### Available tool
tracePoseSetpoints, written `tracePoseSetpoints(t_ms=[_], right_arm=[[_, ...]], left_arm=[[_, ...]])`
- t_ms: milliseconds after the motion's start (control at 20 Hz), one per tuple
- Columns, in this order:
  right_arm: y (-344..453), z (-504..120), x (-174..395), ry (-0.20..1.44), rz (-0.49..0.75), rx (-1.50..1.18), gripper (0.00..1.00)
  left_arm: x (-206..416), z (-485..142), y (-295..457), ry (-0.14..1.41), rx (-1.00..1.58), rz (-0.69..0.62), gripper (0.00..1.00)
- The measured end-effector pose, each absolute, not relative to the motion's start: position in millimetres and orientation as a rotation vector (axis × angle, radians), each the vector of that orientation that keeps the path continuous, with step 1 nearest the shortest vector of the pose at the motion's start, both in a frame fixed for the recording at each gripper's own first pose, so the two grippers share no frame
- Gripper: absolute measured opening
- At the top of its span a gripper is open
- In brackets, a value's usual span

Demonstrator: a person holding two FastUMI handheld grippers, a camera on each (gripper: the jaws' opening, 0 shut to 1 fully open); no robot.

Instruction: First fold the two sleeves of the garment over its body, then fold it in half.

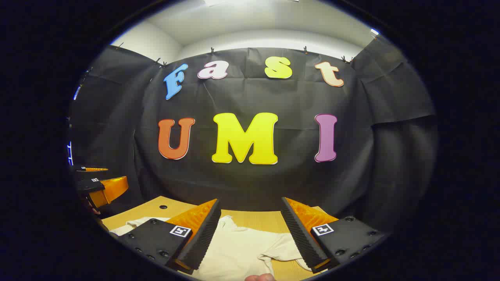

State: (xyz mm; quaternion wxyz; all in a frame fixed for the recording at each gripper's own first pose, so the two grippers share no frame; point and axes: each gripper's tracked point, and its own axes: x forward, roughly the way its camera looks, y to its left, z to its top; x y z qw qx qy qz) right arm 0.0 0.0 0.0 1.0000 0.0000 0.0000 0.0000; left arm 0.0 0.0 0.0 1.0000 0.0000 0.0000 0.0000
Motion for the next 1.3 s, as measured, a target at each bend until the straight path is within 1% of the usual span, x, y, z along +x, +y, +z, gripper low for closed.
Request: tracePoseSetpoints(t_ms=[100,200,250,300,350,400,450,500,550,750,800,950,1000,1050,1100,1150,1300], right_arm=[[-2.2,-0.6,3.5,0.014,-0.024,0.025,0.96],[-6.5,-2.5,7.1,0.026,-0.047,0.033,0.96],[-8.1,-2.8,7.4,0.028,-0.058,0.039,0.93],[-9.8,-2.7,8.7,0.030,-0.066,0.044,0.93],[-11.6,-3.6,9.1,0.031,-0.074,0.047,0.96],[-13.5,-2.7,10.2,0.028,-0.081,0.048,0.93],[-15.2,-2.9,10.0,0.027,-0.090,0.048,0.96],[-15.8,-1.9,10.2,0.026,-0.092,0.051,0.96],[-15.7,-2.8,10.1,0.024,-0.094,0.053,0.93],[-17.2,-1.6,11.1,0.021,-0.100,0.052,0.93],[-18.7,-1.4,11.8,0.021,-0.105,0.052,0.96],[-20.8,-0.1,13.7,0.016,-0.108,0.047,0.93],[-21.8,1.6,14.1,0.015,-0.106,0.049,0.96],[-24.6,1.3,14.3,0.013,-0.109,0.049,0.96],[-28.3,1.2,15.7,0.016,-0.115,0.048,0.93],[-32.2,-1.3,16.7,0.024,-0.120,0.052,0.96],[-53.5,-5.0,18.0,0.044,-0.140,0.059,0.96]], left_arm=[[2.7,3.5,-3.4,-0.012,0.000,-0.026,0.96],[4.1,5.1,3.3,-0.024,0.013,-0.009,0.97],[5.7,5.2,2.9,-0.027,0.017,-0.012,0.97],[8.3,5.5,1.6,-0.027,0.020,-0.019,0.97],[9.1,3.9,2.9,-0.027,0.023,-0.021,0.97],[10.6,3.6,5.3,-0.027,0.026,-0.018,0.97],[12.2,1.7,8.9,-0.020,0.026,-0.012,0.97],[12.9,-0.2,11.9,-0.015,0.024,-0.004,0.97],[12.6,0.3,13.3,-0.013,0.022,0.000,0.97],[15.0,1.7,15.5,-0.013,0.022,0.003,0.97],[15.2,1.6,14.9,-0.014,0.018,0.001,0.97],[15.8,-3.7,8.0,0.000,0.010,-0.017,0.97],[16.3,-3.6,6.1,0.001,0.012,-0.021,0.97],[16.7,-3.4,3.4,0.002,0.012,-0.026,0.97],[17.4,-5.1,1.3,0.010,0.011,-0.031,0.97],[17.7,-7.9,1.1,0.018,0.011,-0.034,0.97],[19.7,-7.2,-0.5,0.025,0.021,-0.042,0.97]])
